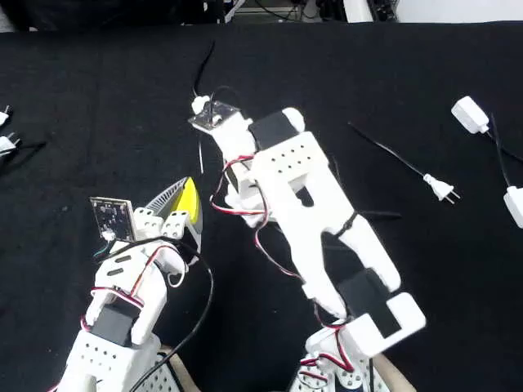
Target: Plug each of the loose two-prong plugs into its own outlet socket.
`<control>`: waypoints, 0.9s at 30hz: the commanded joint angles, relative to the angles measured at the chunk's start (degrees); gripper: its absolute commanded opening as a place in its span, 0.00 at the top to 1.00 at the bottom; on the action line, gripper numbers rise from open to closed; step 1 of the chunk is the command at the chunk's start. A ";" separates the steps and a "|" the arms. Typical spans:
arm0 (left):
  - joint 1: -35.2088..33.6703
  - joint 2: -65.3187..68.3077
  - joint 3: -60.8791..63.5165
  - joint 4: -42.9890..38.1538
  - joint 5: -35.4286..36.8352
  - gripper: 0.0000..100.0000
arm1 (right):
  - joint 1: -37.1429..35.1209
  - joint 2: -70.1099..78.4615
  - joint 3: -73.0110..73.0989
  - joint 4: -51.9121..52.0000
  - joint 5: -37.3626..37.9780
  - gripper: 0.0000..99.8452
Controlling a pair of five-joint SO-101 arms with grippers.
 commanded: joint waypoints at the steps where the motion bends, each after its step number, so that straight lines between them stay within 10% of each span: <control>1: 0.92 -0.70 0.66 -3.78 0.18 0.97 | -0.70 -3.91 2.33 1.32 4.84 0.99; 27: 9.36 -0.62 0.75 -0.09 0.09 0.97 | -8.18 -11.30 -1.71 1.23 9.49 0.99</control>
